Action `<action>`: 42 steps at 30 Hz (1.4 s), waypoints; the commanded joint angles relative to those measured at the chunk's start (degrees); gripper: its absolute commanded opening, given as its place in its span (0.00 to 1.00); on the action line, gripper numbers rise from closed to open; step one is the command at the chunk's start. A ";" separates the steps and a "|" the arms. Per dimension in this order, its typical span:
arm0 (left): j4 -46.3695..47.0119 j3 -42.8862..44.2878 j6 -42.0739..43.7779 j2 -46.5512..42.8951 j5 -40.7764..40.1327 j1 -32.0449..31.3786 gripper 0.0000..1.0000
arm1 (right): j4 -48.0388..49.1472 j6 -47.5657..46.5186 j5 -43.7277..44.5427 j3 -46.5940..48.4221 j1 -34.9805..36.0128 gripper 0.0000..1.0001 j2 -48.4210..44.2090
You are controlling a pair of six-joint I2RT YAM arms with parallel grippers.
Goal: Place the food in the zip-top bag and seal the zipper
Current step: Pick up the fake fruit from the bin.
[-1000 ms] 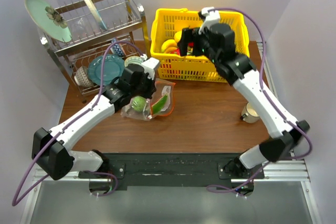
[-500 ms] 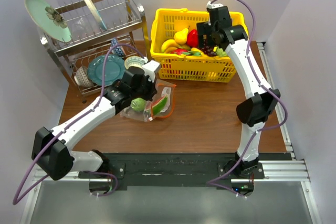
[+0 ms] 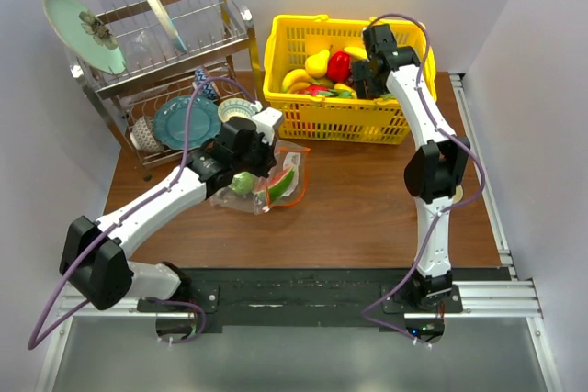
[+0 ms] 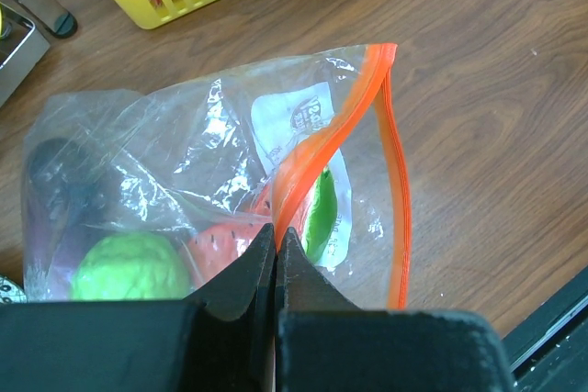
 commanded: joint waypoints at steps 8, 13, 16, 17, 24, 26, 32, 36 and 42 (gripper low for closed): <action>2.18 -0.14 0.83 0.76 1.28 0.40 0.00 | -6.77 5.37 -5.99 -4.88 -5.67 0.99 2.55; 2.00 -0.14 0.83 0.77 1.02 0.40 0.00 | -6.85 6.16 -7.49 -5.94 -6.19 0.95 4.57; 1.91 -0.05 0.83 0.59 1.01 0.40 0.00 | -8.25 6.42 -8.90 -4.46 -6.11 0.80 5.88; 2.00 -0.05 0.83 0.42 1.01 0.57 0.00 | -8.34 6.51 -8.90 -4.27 -6.11 0.77 6.15; 1.91 -0.05 0.74 0.41 1.45 0.48 0.00 | -5.80 6.51 -10.39 -7.08 -6.11 0.40 2.56; 2.00 -0.05 0.74 0.50 1.54 0.57 0.00 | -4.92 6.34 -11.79 -6.73 -6.19 0.37 1.24; 1.91 -0.05 0.74 0.41 1.63 0.57 0.00 | -3.87 6.34 -18.38 -0.41 -6.20 0.38 -4.04; 1.74 0.04 0.74 0.33 1.72 0.57 0.00 | 1.40 7.74 -25.57 -3.02 -6.11 0.40 -10.01; 1.47 -0.40 0.74 -0.55 0.49 0.66 0.00 | 11.68 11.78 -36.13 -9.97 -6.19 0.40 -19.42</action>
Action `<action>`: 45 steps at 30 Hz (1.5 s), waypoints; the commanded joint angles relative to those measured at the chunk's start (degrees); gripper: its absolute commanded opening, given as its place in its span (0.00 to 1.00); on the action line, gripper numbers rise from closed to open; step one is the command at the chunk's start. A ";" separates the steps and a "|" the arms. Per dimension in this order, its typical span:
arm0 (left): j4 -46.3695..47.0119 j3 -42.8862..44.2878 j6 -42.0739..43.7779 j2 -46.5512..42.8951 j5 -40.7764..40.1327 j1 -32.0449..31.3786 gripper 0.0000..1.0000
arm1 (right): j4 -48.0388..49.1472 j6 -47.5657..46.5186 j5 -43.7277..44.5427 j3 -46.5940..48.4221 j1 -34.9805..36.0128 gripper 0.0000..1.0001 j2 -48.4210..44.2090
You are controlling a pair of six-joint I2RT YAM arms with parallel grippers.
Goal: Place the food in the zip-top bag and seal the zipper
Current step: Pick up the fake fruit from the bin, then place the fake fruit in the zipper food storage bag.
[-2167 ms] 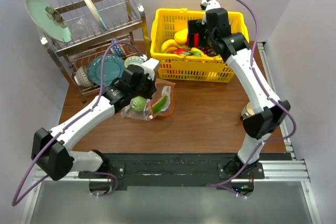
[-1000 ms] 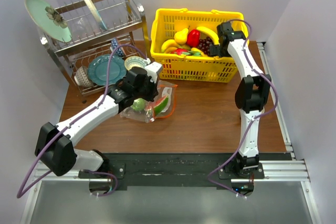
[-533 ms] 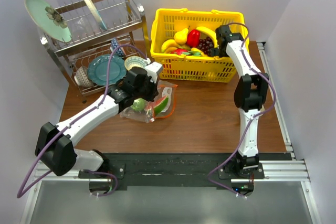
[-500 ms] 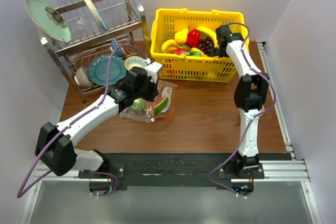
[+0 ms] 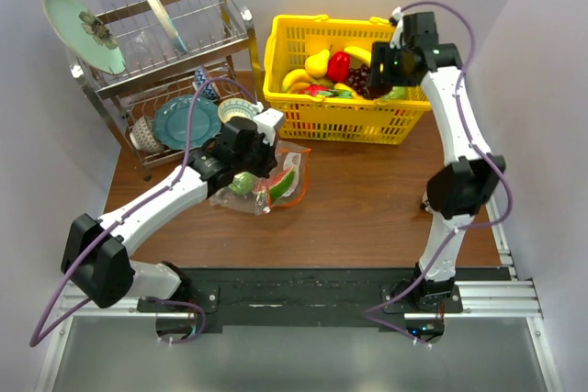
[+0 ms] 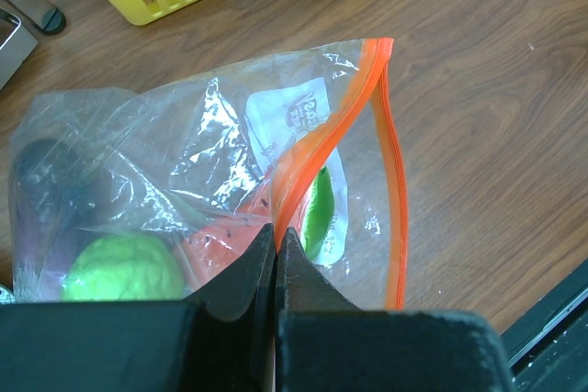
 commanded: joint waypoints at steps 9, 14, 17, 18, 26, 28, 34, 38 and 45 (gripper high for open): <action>1.32 -0.49 0.74 -2.00 -1.02 0.53 0.00 | 27.60 15.07 -36.61 -19.80 0.32 0.41 -18.24; 1.23 -0.40 0.83 -2.17 -0.85 0.53 0.00 | 40.09 21.93 -44.18 -35.19 1.55 0.41 -24.49; 1.32 -0.49 0.83 -2.26 -0.76 0.62 0.00 | 42.03 22.73 -44.98 -41.09 3.74 0.41 -27.31; 1.32 -0.40 0.83 -2.26 -0.67 0.53 0.00 | 41.95 22.47 -44.90 -42.33 5.31 0.41 -27.84; 1.23 -0.49 0.74 -2.18 -1.02 0.62 0.00 | 41.33 20.44 -39.63 -54.18 15.52 0.40 -31.97; 1.23 -0.40 0.74 -2.35 -1.11 0.62 0.00 | 45.01 21.76 -38.14 -57.71 17.71 0.41 -33.02; 1.49 0.30 0.57 -2.44 -1.11 0.62 0.00 | 60.03 28.79 -35.76 -70.46 20.88 0.41 -35.40; 0.97 1.61 -0.57 -3.14 -1.38 0.62 0.00 | 67.07 31.60 -32.86 -74.77 21.94 0.40 -35.23; -2.10 5.40 -0.58 -4.11 -1.11 0.70 0.00 | 81.04 37.23 -29.95 -75.40 23.25 0.41 -30.05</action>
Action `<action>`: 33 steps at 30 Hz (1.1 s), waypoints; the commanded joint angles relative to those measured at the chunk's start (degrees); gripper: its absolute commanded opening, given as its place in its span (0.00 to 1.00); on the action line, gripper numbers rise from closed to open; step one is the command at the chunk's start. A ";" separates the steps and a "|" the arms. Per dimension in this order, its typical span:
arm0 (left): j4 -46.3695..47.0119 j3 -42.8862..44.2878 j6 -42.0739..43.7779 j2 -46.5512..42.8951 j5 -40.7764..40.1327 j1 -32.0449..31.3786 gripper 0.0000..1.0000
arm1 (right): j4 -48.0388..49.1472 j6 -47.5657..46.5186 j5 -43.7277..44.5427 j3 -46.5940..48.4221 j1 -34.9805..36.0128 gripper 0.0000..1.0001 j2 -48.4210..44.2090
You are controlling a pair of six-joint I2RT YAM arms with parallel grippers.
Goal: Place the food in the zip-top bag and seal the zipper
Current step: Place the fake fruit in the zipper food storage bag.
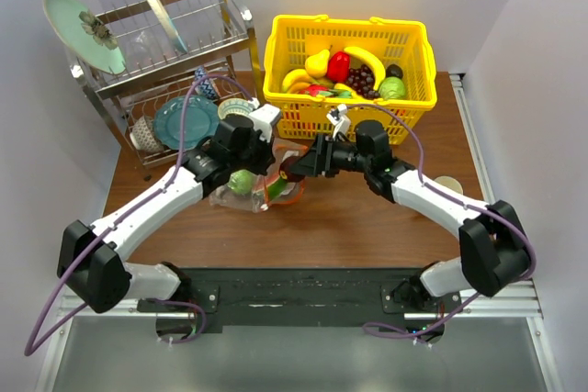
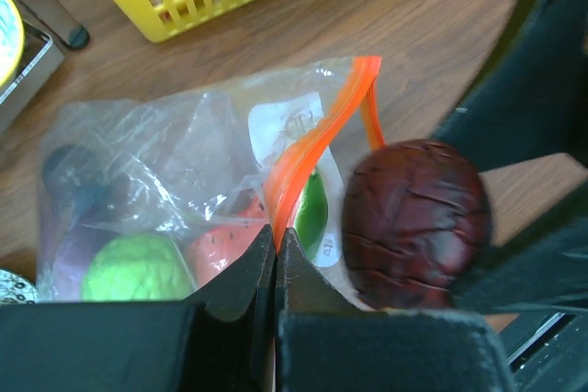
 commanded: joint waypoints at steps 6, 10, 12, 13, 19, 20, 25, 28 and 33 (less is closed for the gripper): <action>-2.22 6.61 -0.75 -2.49 -0.34 0.42 0.00 | 13.43 2.71 6.21 6.75 3.15 0.41 9.68; -3.81 9.16 -0.84 -2.84 -1.49 0.42 0.00 | 16.85 3.41 12.52 6.76 4.39 0.43 11.36; -4.07 9.51 -1.19 -3.02 -2.37 0.42 0.00 | 20.79 4.29 13.68 5.88 5.01 0.57 11.89; -4.16 9.78 -1.28 -2.93 -2.63 0.51 0.00 | 21.69 4.38 13.86 5.88 5.18 0.72 12.06; -4.25 10.13 -2.07 -2.40 -3.94 0.42 0.00 | 17.32 0.70 14.57 6.58 6.06 0.99 7.85; -4.25 10.13 -1.98 -2.40 -4.73 0.51 0.00 | 13.65 -1.22 14.83 6.75 6.15 0.99 6.71; -3.20 8.38 -1.11 -3.28 -7.46 0.60 0.00 | 0.89 -7.38 19.21 8.94 6.15 0.99 -0.85; -1.18 6.10 -0.75 -4.69 -8.43 0.51 0.00 | -4.93 -10.11 20.98 9.65 6.06 0.99 -5.23; 1.11 3.81 -0.23 -5.83 -8.26 0.51 0.00 | -9.93 -13.28 18.78 11.23 5.97 0.99 -9.38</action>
